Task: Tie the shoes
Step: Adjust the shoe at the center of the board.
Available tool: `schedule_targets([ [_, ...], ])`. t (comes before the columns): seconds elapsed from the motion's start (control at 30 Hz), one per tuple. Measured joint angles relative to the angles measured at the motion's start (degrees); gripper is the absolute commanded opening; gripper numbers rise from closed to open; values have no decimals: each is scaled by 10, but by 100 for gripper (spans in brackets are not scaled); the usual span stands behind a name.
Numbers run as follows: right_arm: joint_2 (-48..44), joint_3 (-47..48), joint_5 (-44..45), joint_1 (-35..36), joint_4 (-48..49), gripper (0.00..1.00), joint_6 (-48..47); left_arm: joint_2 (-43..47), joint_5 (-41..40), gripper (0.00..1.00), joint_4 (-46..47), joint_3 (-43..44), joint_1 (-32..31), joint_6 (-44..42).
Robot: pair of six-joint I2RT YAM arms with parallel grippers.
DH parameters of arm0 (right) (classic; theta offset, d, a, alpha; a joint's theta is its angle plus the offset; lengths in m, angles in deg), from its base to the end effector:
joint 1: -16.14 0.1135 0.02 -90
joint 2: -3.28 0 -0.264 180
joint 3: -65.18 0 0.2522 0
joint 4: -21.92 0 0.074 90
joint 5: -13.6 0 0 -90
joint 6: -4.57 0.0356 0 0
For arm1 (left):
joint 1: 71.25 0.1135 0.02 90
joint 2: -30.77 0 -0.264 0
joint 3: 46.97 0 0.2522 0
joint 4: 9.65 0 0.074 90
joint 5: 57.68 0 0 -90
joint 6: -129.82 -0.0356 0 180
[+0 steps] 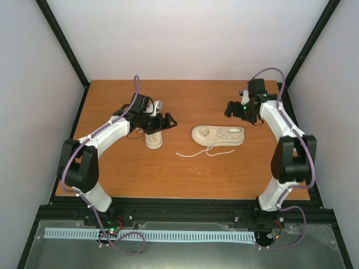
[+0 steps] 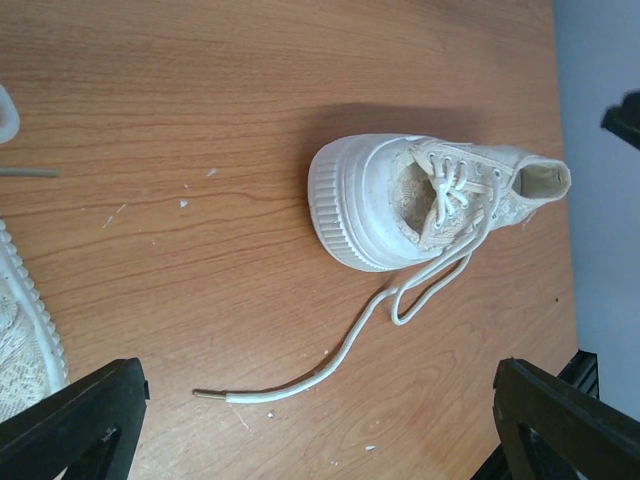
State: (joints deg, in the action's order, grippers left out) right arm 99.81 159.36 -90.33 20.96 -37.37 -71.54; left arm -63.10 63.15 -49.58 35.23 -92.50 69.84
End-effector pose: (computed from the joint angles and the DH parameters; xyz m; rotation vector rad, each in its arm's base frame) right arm 0.3516 0.0382 0.2699 0.1285 2.6587 0.4300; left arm 0.3194 -0.1438 0.2439 0.0497 2.5879 -1.0287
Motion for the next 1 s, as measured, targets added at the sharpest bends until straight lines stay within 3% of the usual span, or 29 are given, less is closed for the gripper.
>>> schedule_targets([
  [0.17,131,90,-60,-3,-1,95,-66,-2,-16,98,-2,2,0,21],
  [0.3,169,63,-109,-3,1,95,-90,3,-21,97,-23,6,5,43],
  [0.57,85,-74,-179,-2,3,95,-85,38,-3,98,-61,14,26,41],
  [0.8,11,-148,-215,59,-47,94,-83,63,-1,98,-60,11,31,42],
  [1.0,-43,-161,-176,68,-48,83,-77,63,6,94,-56,5,27,26],
])
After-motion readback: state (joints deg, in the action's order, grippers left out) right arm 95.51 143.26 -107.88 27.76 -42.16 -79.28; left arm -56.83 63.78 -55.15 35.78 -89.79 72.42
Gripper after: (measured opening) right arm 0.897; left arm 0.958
